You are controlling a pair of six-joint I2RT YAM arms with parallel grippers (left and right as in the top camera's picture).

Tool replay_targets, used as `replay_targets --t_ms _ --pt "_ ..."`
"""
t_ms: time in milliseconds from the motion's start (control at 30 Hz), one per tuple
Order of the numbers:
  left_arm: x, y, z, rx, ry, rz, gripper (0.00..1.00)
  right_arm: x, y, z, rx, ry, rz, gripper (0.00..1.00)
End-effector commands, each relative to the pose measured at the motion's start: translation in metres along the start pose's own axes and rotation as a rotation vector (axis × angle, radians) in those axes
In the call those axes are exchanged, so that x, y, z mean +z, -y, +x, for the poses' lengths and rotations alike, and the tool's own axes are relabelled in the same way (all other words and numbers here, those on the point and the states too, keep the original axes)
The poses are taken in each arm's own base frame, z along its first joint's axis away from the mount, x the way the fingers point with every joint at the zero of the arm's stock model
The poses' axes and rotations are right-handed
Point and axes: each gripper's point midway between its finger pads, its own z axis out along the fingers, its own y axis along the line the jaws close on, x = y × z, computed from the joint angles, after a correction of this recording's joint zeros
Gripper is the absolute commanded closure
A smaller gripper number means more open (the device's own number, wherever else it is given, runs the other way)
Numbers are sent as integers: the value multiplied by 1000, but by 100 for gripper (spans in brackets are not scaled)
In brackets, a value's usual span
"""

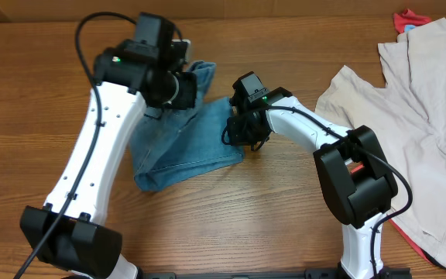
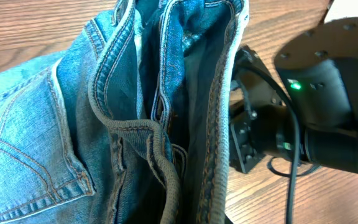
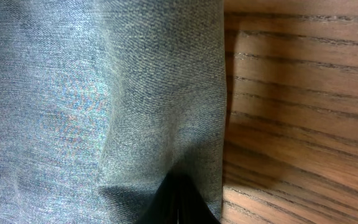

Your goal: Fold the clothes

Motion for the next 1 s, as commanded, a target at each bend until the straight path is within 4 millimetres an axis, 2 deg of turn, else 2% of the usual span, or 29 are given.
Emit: replay_targets --t_ms 0,567,633,667,767,867,967 --pt "1 6 2 -23 8 -31 96 17 4 14 10 -54 3 96" --pt "11 4 12 -46 -26 -46 96 17 4 14 10 -54 3 96" --pt "11 4 12 -45 -25 -43 90 17 4 14 10 -54 3 96" --pt "11 5 12 -45 -26 -37 78 17 4 14 10 -54 3 96" --pt "11 7 11 -44 -23 -26 74 17 4 14 10 -54 3 96" --pt "11 8 8 -42 -11 -23 60 17 4 14 10 -53 3 96" --pt "11 9 5 -40 1 -19 59 17 4 14 10 -54 3 96"
